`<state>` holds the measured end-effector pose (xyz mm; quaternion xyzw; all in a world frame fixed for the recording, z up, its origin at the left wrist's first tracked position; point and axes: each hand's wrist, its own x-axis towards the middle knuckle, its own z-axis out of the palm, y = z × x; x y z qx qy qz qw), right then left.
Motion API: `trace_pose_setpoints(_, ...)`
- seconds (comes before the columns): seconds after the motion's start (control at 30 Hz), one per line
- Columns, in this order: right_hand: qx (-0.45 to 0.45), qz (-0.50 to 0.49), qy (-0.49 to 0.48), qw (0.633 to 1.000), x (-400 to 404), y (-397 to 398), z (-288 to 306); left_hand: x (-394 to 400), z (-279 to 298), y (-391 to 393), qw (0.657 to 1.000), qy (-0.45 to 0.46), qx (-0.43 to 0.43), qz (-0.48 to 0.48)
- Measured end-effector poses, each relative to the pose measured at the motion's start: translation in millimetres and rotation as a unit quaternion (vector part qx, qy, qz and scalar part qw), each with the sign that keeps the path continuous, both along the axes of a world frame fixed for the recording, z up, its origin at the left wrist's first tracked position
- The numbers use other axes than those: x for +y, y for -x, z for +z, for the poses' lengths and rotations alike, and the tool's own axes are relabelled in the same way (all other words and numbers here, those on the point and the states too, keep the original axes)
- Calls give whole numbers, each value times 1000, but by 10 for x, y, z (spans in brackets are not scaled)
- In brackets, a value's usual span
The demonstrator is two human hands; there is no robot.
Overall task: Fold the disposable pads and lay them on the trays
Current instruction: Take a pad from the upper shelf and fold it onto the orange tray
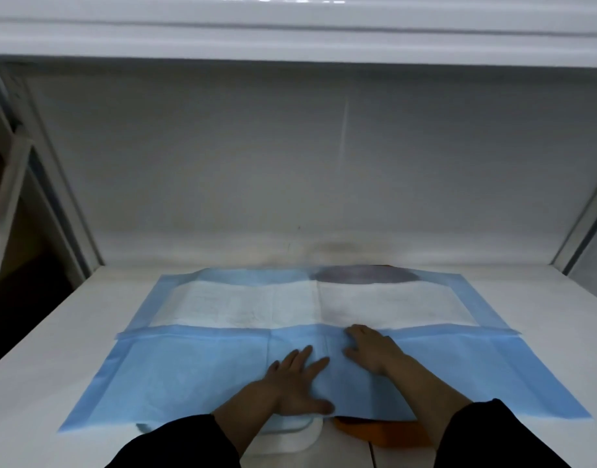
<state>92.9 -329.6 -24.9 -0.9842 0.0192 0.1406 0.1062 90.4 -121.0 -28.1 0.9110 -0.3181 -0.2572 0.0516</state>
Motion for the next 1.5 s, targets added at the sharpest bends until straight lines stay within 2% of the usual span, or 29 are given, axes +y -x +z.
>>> trace_pose_setpoints(0.2, -35, -11, 24, 999, -75, -150, -101, -67, -80, -44, 999, -1, -25, 31)
trace_pose_setpoints(0.33, -105, 20, 148, 983, -68, -209, -81, -137, -90, -44, 998, -9, -35, 51)
trace_pose_setpoints(0.4, -175, 59, 194, 964, -45, -241, -30, -163, -103, -47, 998, -15, -32, 59)
trace_pose_setpoints(0.47, -164, 76, 239, 954, -65, -280, -52, -180, -99, -47, 997, -17, -28, 65)
trace_pose_setpoints(0.63, -206, 61, 216, 953, -178, -366, -199, -197, -44, -45, 997, -22, -17, 72)
trace_pose_setpoints(0.7, -146, 60, 234, 959, -144, -280, -84, -204, -37, -43, 997, -24, -13, 74)
trace_pose_setpoints(0.8, -153, 58, 226, 960, -184, -257, -78, -212, -42, -49, 997, -19, -18, 66)
trace_pose_setpoints(0.87, -124, 65, 213, 967, -209, -243, -48, -237, -30, -47, 998, -10, -32, 57)
trace_pose_setpoints(0.97, -175, 98, 231, 952, -237, -270, -58, -288, 17, -17, 999, -2, -51, 19)
trace_pose_setpoints(1.17, -274, 73, 197, 939, -342, -303, -240, -370, -53, 56, 998, 6, -27, -65)
trace_pose_setpoints(1.3, -289, 40, 149, 945, -415, -327, -262, -321, -129, 25, 997, 10, -39, -66)
trace_pose_setpoints(1.5, -355, 3, 166, 920, -458, -351, -39, -349, -164, -15, 993, 27, -102, -49)
